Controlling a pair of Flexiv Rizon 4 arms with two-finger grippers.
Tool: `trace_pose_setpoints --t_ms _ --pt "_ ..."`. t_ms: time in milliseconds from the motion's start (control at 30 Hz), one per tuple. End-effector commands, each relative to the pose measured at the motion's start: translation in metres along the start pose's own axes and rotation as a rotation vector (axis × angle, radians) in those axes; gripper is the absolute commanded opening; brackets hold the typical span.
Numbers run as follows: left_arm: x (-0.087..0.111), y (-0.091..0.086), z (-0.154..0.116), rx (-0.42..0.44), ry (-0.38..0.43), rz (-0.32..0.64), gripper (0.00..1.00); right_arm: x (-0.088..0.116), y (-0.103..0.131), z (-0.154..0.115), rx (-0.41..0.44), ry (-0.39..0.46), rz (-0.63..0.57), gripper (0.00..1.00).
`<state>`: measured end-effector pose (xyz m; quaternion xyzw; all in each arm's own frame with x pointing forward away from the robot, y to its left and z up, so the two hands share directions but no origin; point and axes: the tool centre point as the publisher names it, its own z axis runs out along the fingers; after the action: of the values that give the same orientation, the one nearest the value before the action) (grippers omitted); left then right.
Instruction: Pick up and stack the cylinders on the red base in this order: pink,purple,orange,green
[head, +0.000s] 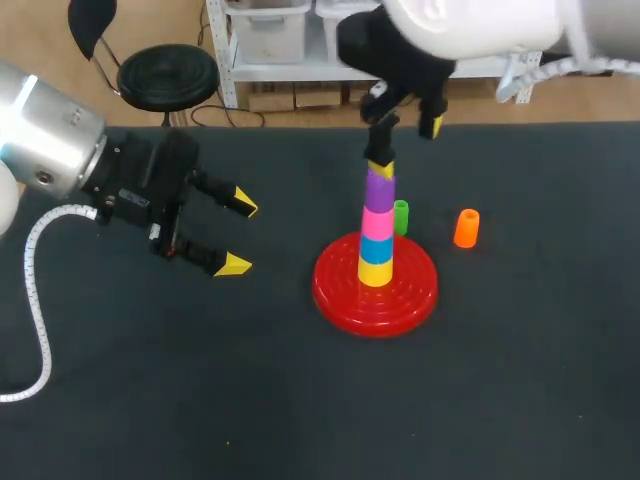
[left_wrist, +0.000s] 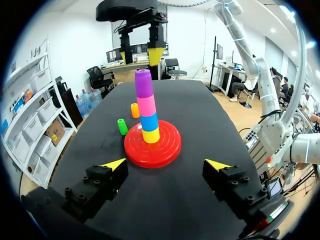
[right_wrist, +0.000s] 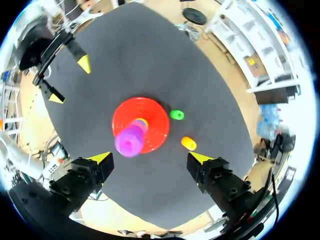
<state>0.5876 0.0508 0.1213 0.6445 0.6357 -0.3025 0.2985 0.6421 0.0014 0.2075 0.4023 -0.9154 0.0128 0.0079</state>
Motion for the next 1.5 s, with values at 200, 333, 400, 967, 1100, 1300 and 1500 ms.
trace_pose_setpoints --t_ms 200,333,400,967,1100,1300,1500 --pt "0.001 0.000 0.001 -0.002 -0.002 0.002 1.00 0.043 -0.040 0.003 0.036 -0.133 0.150 1.00" --pt "0.001 0.000 0.001 -0.002 -0.002 0.002 1.00 0.052 -0.052 0.021 0.020 -0.119 0.190 1.00" --pt "0.001 0.000 0.001 -0.002 -0.002 0.002 1.00 0.054 -0.059 0.030 0.016 -0.130 0.206 1.00" --pt "0.001 0.000 0.001 -0.002 -0.002 0.002 1.00 0.040 -0.106 0.101 -0.017 -0.112 0.195 1.00" --pt "0.001 0.000 0.001 -0.002 -0.002 0.002 1.00 0.038 -0.107 0.113 -0.014 -0.082 0.181 1.00" --pt "0.001 0.000 0.001 -0.002 -0.002 0.002 1.00 0.040 -0.102 0.130 -0.028 -0.057 0.154 1.00" --pt "0.001 0.000 0.001 -0.002 -0.002 0.002 1.00 0.042 -0.107 0.138 -0.020 -0.049 0.159 1.00"
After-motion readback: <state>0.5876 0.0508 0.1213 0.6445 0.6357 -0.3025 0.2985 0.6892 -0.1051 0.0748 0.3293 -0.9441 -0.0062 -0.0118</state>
